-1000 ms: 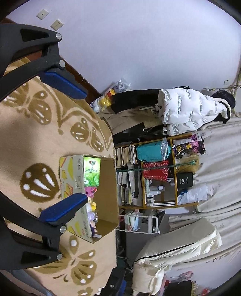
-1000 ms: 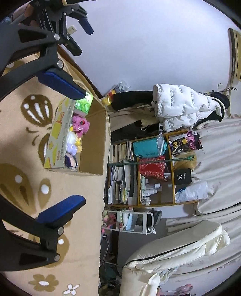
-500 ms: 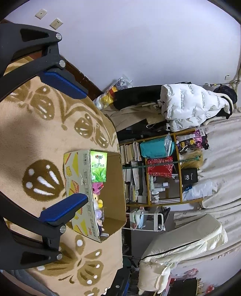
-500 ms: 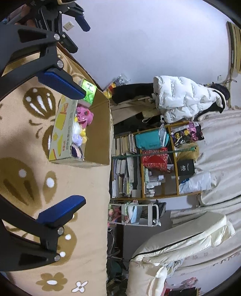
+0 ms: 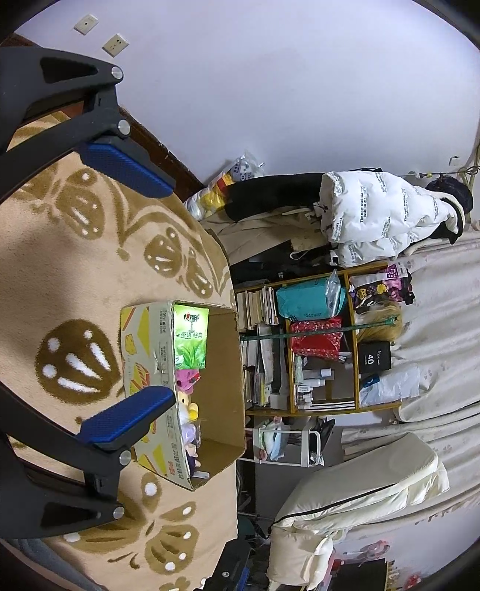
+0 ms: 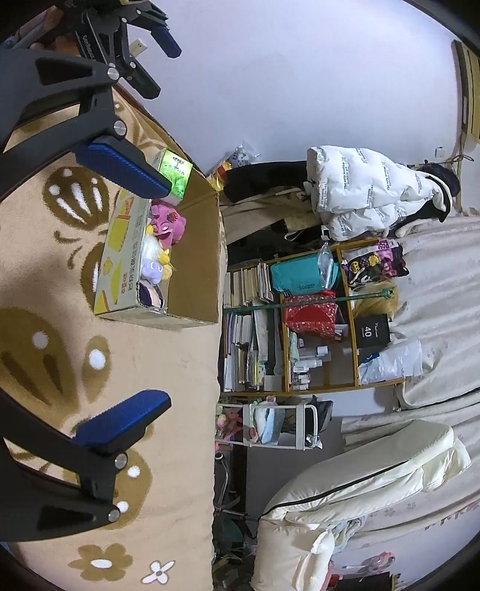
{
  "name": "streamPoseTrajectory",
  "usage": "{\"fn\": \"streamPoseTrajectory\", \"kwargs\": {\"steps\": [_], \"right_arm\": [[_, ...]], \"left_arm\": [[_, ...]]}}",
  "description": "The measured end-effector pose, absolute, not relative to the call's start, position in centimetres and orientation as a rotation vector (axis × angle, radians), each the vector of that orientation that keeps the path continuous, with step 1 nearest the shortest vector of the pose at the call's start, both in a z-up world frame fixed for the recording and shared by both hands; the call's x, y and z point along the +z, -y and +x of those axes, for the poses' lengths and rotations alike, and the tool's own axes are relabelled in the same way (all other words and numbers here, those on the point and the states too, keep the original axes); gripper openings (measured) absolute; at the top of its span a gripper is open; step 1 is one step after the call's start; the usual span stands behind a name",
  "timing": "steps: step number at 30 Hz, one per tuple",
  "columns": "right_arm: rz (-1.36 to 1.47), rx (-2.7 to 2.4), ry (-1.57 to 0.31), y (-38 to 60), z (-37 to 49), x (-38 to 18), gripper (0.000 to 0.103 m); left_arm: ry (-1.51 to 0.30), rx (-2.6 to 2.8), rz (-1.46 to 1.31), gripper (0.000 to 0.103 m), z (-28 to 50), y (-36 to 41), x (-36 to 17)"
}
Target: Organize soft objects
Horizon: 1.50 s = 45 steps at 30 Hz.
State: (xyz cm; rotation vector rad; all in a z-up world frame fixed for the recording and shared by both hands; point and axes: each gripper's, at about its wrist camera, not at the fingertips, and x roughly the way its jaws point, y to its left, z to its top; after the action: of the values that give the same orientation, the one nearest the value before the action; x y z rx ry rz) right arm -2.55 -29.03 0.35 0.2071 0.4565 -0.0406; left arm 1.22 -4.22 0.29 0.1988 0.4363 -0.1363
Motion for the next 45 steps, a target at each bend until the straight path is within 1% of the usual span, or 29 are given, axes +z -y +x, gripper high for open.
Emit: {"fn": "streamPoseTrajectory", "kwargs": {"steps": [45], "right_arm": [[0.201, -0.041, -0.471, 28.62, -2.21, 0.23, 0.103]], "left_arm": [[-0.422, -0.136, 0.180, 0.101, 0.89, 4.26, 0.76]]}}
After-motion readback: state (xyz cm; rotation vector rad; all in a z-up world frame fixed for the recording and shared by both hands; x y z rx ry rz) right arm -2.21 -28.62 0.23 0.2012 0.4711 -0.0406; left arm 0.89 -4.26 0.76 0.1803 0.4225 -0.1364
